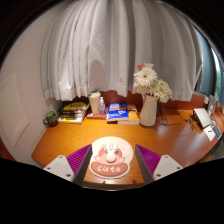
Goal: Arrange mouse
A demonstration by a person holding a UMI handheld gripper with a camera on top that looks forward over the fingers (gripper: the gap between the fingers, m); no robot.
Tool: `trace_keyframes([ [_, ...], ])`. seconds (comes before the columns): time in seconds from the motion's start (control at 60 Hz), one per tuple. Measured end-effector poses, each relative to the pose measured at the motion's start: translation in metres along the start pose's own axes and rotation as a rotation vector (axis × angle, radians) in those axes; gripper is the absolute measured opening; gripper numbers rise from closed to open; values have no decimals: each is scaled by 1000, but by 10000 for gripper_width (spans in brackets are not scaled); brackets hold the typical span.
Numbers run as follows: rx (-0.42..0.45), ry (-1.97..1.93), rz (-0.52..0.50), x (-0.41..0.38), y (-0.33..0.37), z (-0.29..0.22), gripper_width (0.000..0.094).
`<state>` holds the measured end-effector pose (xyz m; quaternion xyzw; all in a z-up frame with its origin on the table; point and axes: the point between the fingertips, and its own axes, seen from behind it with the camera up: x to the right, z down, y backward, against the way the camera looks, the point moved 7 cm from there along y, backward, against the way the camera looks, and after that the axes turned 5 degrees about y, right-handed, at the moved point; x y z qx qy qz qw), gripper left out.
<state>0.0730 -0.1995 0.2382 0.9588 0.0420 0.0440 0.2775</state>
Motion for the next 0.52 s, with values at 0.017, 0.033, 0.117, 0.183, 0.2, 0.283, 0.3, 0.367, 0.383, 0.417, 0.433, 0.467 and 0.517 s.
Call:
trace_keyframes([
  [0.017, 4, 1, -2, 1, 5, 0, 860],
  [0.033, 7, 1, -4, 2, 10, 1, 861],
  [0.117, 13, -8, -5, 8, 30, 8, 859],
  [0.183, 27, -10, 1, 13, 44, 13, 859],
  [0.2, 29, -11, 1, 14, 47, 14, 857],
  [0.283, 29, -2, -5, 17, 58, 21, 843],
  [0.3, 30, -1, -3, 18, 60, 22, 843],
  [0.367, 33, -3, -10, 19, 67, 25, 842],
  [0.383, 34, -4, -13, 19, 69, 25, 842],
  [0.417, 36, -7, -14, 19, 73, 25, 843],
  [0.433, 38, -8, -15, 20, 74, 26, 841],
  [0.467, 42, -9, -18, 20, 77, 27, 843],
  [0.517, 45, -13, -19, 21, 80, 28, 843],
])
